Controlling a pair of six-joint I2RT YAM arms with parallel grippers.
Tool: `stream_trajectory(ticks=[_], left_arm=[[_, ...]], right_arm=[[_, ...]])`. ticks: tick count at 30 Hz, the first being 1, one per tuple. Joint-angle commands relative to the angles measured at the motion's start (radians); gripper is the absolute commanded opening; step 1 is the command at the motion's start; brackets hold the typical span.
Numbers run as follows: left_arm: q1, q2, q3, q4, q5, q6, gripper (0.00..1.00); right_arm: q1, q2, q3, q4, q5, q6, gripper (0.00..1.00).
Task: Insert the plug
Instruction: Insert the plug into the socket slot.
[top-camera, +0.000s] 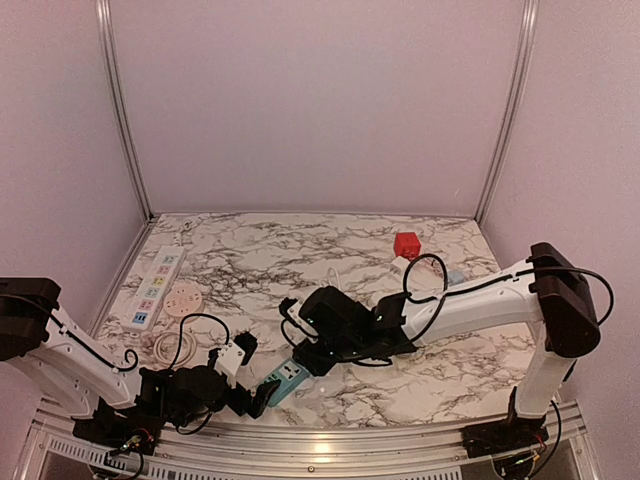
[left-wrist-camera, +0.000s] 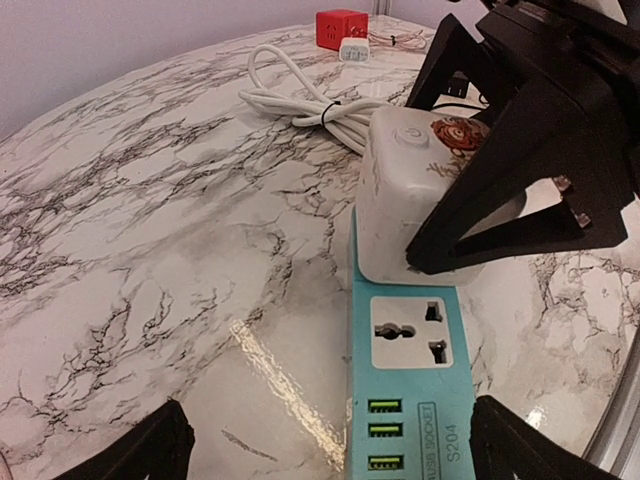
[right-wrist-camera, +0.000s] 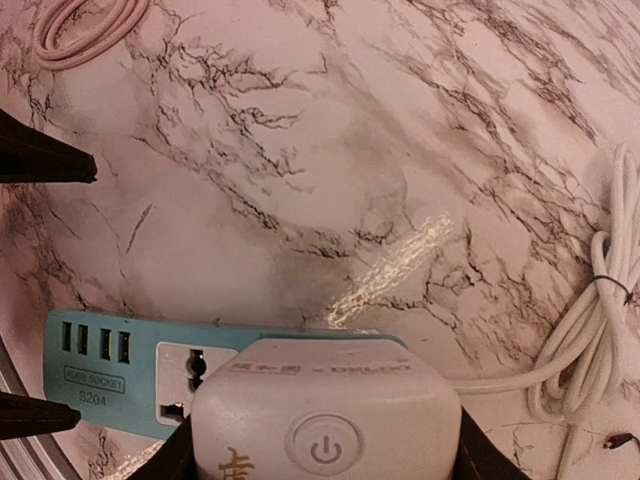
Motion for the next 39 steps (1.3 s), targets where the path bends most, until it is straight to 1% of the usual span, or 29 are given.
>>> stream_trajectory(ticks=[1, 7, 14, 18, 26, 29, 33, 34, 35, 39], left_arm=[[-0.004, -0.006, 0.003, -0.017, -0.026, -0.005, 0.99], [-0.003, -0.022, -0.007, -0.017, -0.036, -0.004, 0.99], [-0.004, -0.021, -0.007, -0.015, -0.033, -0.008, 0.99], [-0.004, -0.017, -0.006, -0.014, -0.038, -0.007, 0.99], [-0.004, -0.02, -0.008, -0.013, -0.041, -0.006, 0.99], [-0.004, -0.02, -0.009, -0.012, -0.038, -0.009, 0.99], [-0.004, -0.023, -0.012, -0.012, -0.043, -0.008, 0.99], [-0.004, -0.021, -0.012, -0.01, -0.043, -0.007, 0.99], [-0.004, -0.018, -0.01, -0.008, -0.041, -0.007, 0.99], [-0.004, -0.001, -0.004, -0.004, -0.037, -0.008, 0.99]], right_arm=[[-0.003, 0.084, -0.02, -0.06, -0.027, -0.003, 0.0], [-0.003, 0.031, -0.039, -0.038, -0.009, -0.001, 0.0], [-0.003, 0.001, -0.054, -0.023, 0.005, 0.005, 0.18], [0.001, -0.01, -0.059, -0.016, 0.004, 0.003, 0.26], [0.003, -0.071, -0.091, 0.021, 0.009, -0.005, 0.32], [0.003, -0.103, -0.113, 0.048, 0.012, -0.007, 0.36], [0.002, -0.139, -0.133, 0.073, 0.008, -0.013, 0.38], [0.003, -0.147, -0.138, 0.077, 0.007, -0.014, 0.46], [0.004, -0.156, -0.143, 0.084, 0.007, -0.015, 0.48], [0.004, -0.183, -0.161, 0.111, 0.007, -0.017, 0.5]])
